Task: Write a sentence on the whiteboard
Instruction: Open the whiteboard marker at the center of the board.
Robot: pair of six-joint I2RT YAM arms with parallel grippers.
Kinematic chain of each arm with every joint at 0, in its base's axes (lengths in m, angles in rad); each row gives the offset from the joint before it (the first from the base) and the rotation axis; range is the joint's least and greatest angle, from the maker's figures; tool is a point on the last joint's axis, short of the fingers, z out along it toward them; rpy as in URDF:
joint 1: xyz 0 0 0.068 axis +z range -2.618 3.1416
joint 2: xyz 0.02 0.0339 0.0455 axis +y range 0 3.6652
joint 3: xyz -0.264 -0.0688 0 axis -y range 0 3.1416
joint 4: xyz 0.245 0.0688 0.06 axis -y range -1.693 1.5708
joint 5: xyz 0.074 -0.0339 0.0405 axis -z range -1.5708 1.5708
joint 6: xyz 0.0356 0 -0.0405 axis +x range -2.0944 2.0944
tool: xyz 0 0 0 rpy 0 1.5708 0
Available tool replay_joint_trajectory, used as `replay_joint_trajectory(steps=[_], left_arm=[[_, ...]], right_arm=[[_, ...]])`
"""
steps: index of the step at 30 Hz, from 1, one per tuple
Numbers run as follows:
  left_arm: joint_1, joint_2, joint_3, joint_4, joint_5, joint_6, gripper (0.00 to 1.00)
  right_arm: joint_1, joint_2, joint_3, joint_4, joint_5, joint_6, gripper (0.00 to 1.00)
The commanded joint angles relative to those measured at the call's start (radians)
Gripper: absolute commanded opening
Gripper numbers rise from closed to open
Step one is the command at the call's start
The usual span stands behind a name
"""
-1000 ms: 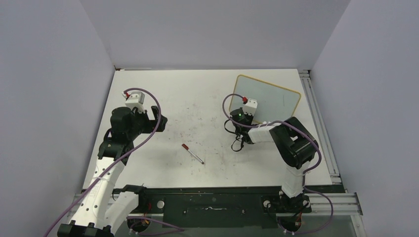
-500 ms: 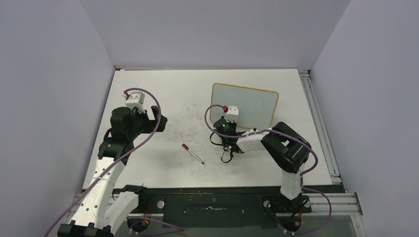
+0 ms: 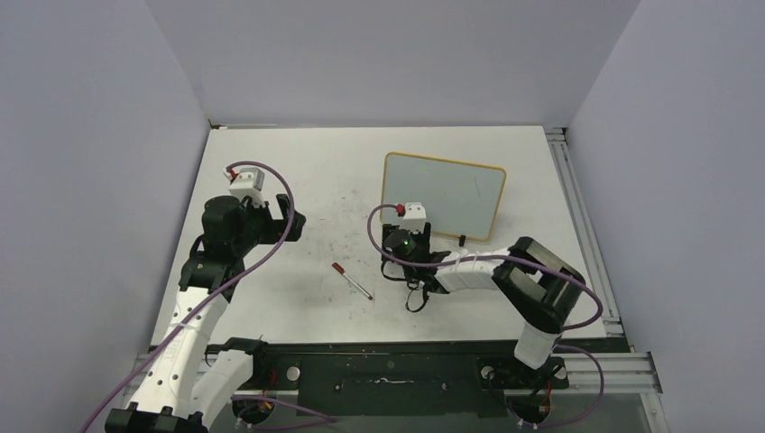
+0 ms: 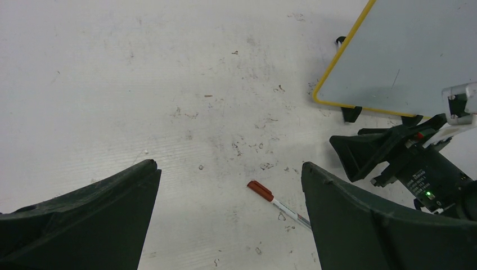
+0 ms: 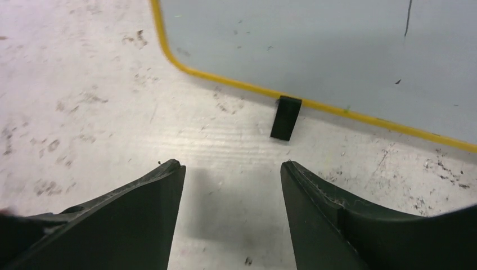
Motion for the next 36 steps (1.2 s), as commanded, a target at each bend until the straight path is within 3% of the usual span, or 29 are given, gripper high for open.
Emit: replay_joint_trajectory(steps=[1,6,10,20,36], left_arm=[[0.005,-0.009,0.0,0.051,0.009,0.003,0.96],[0.005,-0.011,0.0,0.052,0.019,0.006,0.96],[0.005,-0.023,-0.005,0.06,0.027,0.013,0.96],[0.005,-0.025,-0.006,0.06,0.039,0.019,0.96],[0.007,-0.024,-0.008,0.063,0.039,0.01,0.96]], right_arm=[[0.056,-0.158,-0.049,-0.007,-0.047,-0.052,0.66],[0.073,-0.284,-0.105,-0.022,-0.362,-0.152,0.7],[0.102,-0.296,-0.052,-0.157,-0.493,-0.217,0.62],[0.222,-0.175,0.125,-0.404,-0.422,-0.323,0.5],[0.269,-0.016,0.195,-0.42,-0.357,-0.304,0.4]])
